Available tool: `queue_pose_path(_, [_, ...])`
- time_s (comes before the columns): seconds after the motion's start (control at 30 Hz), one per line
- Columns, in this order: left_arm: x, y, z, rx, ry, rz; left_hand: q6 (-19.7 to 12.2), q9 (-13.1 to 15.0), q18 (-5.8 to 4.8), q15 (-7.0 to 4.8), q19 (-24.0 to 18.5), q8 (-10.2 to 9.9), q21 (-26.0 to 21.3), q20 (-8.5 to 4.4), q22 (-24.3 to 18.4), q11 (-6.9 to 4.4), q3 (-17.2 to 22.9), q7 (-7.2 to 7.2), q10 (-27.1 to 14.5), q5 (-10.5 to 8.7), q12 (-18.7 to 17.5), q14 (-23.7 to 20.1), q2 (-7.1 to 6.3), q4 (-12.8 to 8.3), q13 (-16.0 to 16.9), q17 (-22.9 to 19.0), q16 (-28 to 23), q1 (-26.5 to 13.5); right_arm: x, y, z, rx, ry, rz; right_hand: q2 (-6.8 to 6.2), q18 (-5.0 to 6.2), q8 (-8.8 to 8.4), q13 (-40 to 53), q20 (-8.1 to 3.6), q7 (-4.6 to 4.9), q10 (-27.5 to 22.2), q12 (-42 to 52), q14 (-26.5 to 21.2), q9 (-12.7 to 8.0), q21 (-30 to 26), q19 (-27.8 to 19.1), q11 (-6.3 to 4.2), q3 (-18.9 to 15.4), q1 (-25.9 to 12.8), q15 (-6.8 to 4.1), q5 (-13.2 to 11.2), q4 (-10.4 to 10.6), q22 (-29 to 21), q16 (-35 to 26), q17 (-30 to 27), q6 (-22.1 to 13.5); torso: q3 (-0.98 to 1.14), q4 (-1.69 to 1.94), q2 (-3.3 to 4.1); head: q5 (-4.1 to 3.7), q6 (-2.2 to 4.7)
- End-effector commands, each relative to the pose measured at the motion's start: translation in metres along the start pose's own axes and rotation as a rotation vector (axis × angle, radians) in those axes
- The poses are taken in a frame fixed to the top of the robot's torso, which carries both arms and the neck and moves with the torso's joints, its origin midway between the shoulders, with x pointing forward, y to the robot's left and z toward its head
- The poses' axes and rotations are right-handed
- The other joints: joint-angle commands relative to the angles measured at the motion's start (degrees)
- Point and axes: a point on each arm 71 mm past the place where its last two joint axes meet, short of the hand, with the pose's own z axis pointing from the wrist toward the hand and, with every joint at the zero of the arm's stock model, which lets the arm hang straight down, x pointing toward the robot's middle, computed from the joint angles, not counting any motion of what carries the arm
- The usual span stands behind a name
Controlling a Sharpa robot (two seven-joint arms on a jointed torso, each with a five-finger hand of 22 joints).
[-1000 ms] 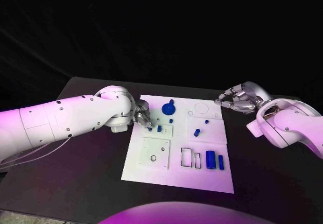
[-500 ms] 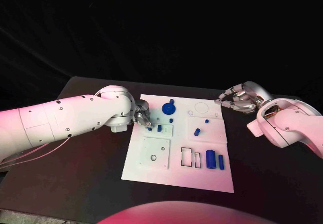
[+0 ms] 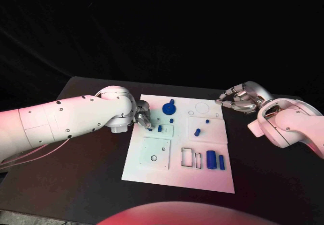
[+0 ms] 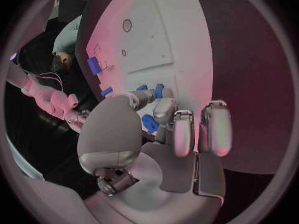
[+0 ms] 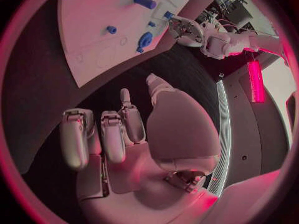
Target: Assemble the parts on the task board
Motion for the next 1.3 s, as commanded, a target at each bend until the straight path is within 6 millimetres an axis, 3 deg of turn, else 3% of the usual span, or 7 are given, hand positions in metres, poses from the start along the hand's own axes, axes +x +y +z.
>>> queue_pose_path(0.03, [0.0034, -0.0016, 0.0001, 0.001, 0.023, 0.017, 1.3, 0.2, -0.07, -0.31, 0.8, 0.2, -0.2, 0.14, 11.8, 0.07, 4.2, -1.10, 0.4, 0.21, 0.3, 5.9, 0.67, -4.1, 0.1, 15.1, 0.2, -0.1, 0.0012, 0.0002, -0.0001, -0.003, 0.012, -0.007, 0.58, 1.08, 0.31, 3.2, -0.37, -0.09, -0.3, -0.3, 5.9, 0.1, -0.3, 2.7, 0.14, -0.4, 0.0, -0.33, 0.2, 0.0, 12.8, 0.2, 14.8, -0.3, 0.00, 0.02, 0.00, 0.04, 0.02])
queue_pose_path(0.27, [0.0031, -0.0015, 0.0013, -0.004, 0.022, 0.012, 1.3, 0.1, -0.08, -0.38, 0.8, 0.6, -0.2, 0.13, 11.9, 0.06, 3.9, -1.19, 0.5, -0.54, 0.2, 5.9, 0.15, -3.8, -0.1, 15.1, 0.2, -1.8, 0.0012, 0.0003, -0.0002, -0.004, 0.012, -0.006, 0.58, 1.08, 0.31, 3.2, -0.37, -0.09, -0.3, -0.3, 5.9, 0.1, -0.3, 2.7, 0.14, -0.4, 0.0, -0.33, 0.2, 0.0, 12.8, 0.2, 14.8, -0.3, 0.01, -0.01, 0.00, 0.04, -0.01])
queue_pose_path(0.6, [0.0041, -0.0012, 0.0037, -0.012, 0.025, 0.003, 1.8, -0.9, -0.11, -0.64, 0.9, 0.9, -0.2, -0.10, 12.1, -0.21, 1.9, -1.57, 0.5, -4.07, 0.3, 5.9, -1.33, -1.7, -0.2, 15.1, 0.2, -6.2, 0.0008, 0.0001, -0.0004, -0.004, 0.010, -0.006, 0.58, 1.08, 0.31, 3.2, -0.37, -0.09, -0.3, -0.3, 5.9, 0.1, -0.3, 2.7, 0.14, -0.4, 0.0, -0.33, 0.2, 0.0, 12.8, 0.2, 14.8, -0.3, 0.04, -0.03, 0.02, -0.10, -0.12])
queue_pose_path(1.3, [0.0038, 0.0018, 0.0062, -0.027, 0.029, -0.007, 2.2, -1.8, -0.10, -0.77, 1.0, 1.0, -0.3, -0.28, 12.2, -0.27, -1.6, -1.64, 0.5, -4.56, 0.2, 5.9, -2.25, 0.8, -0.5, 15.1, 0.2, -8.9, 0.0002, 0.0000, -0.0008, -0.005, 0.005, -0.005, 0.92, 1.11, 0.34, 3.0, -0.38, -0.07, -0.5, -0.4, 5.8, 0.3, -0.4, 2.7, 0.15, -1.2, -0.6, -0.33, 0.2, 0.1, 12.8, 0.1, 14.6, -0.5, 0.01, 0.03, -0.01, -0.16, -0.34])
